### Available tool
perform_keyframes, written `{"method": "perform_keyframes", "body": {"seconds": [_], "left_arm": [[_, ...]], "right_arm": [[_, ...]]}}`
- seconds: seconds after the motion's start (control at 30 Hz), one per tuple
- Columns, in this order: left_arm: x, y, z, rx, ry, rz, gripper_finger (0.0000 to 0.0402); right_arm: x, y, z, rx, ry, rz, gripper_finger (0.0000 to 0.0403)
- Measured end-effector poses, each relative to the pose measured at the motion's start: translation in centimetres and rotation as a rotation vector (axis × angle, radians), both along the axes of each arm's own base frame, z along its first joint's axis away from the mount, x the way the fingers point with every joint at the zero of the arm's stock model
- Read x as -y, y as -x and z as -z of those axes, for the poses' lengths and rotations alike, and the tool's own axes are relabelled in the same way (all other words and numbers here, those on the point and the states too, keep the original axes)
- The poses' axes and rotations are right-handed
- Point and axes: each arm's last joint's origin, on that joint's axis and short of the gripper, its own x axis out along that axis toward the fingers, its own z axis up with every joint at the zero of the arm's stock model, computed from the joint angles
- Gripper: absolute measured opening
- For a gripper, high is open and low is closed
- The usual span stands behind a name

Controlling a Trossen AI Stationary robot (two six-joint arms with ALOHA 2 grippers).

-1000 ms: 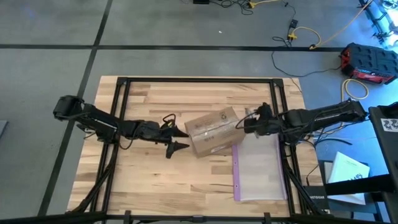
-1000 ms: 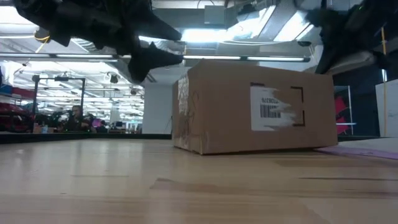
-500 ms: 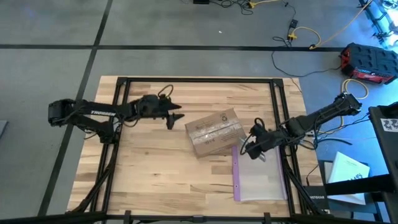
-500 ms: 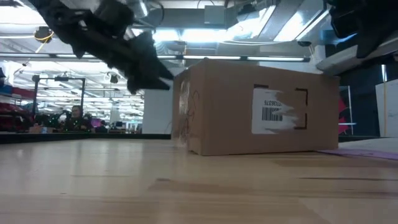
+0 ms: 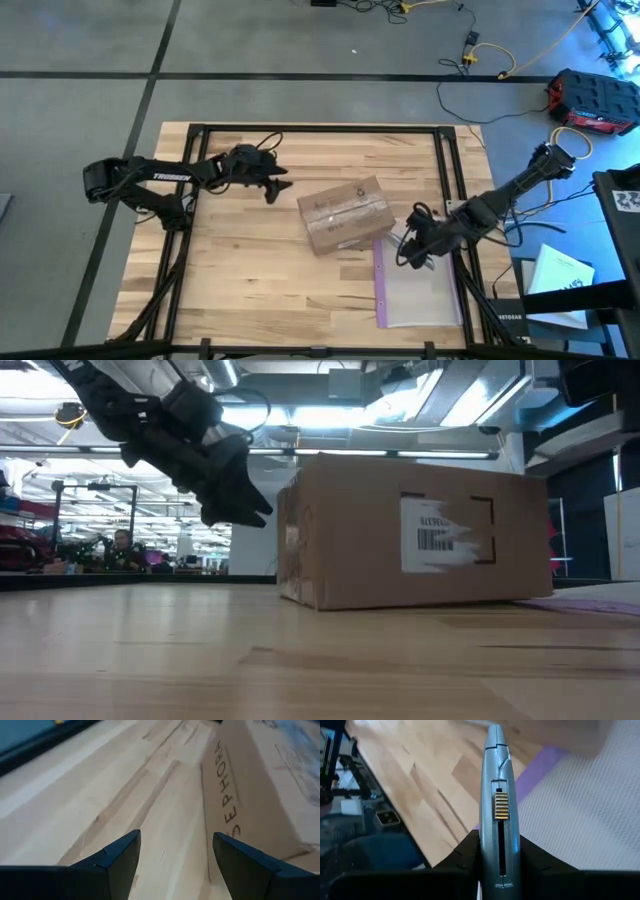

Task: Unpack boxes
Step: Open the cardboard box using the cutter

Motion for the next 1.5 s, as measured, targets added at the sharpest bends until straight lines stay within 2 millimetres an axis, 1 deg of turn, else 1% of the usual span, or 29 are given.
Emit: {"method": "perform_keyframes", "body": {"seconds": [0.07, 0.13, 0.27, 0.43, 0.57, 0.73, 0.97, 1.1, 1.27, 1.5], "left_arm": [[-0.1, -0.1, -0.2, 0.017, -0.021, 0.006, 0.0237], [-0.2, -0.1, -0.4, 0.032, -0.039, 0.01, 0.0237], [-0.9, -0.1, -0.3, 0.068, -0.024, 0.061, 0.0237], [-1.8, -0.3, 1.0, 0.049, 0.04, 0.09, 0.0237], [-1.9, -1.1, 2.2, 0.073, 0.112, 0.127, 0.0237], [-0.3, -2.4, 3.1, 0.103, 0.183, 0.229, 0.0237], [2.6, -3.3, 3.1, 0.101, 0.227, 0.372, 0.0237], [3.9, -3.6, 3.1, 0.099, 0.279, 0.435, 0.0237], [5.4, -4.0, 2.8, 0.116, 0.313, 0.524, 0.0237], [6.5, -4.3, 2.2, 0.173, 0.318, 0.595, 0.0237]], "right_arm": [[-0.2, 0.4, 0.1, -0.027, -0.006, 0.009, 0.0062], [-0.1, 0.8, 0.5, -0.073, 0.013, 0.057, 0.0062], [0.1, 0.8, 0.8, -0.083, 0.056, 0.148, 0.0062], [0.1, 0.6, 1.1, -0.076, 0.104, 0.198, 0.0062], [0.2, 0.3, 1.4, -0.063, 0.143, 0.269, 0.0062], [0.7, -0.5, 1.5, -0.033, 0.168, 0.341, 0.0062], [1.9, -1.2, 1.5, -0.008, 0.22, 0.412, 0.0062], [3.0, -1.7, 1.5, -0.005, 0.286, 0.425, 0.0062], [4.9, -2.5, 1.5, -0.005, 0.35, 0.477, 0.0062], [7.0, -3.7, 1.1, 0.039, 0.407, 0.503, 0.0062]]}}
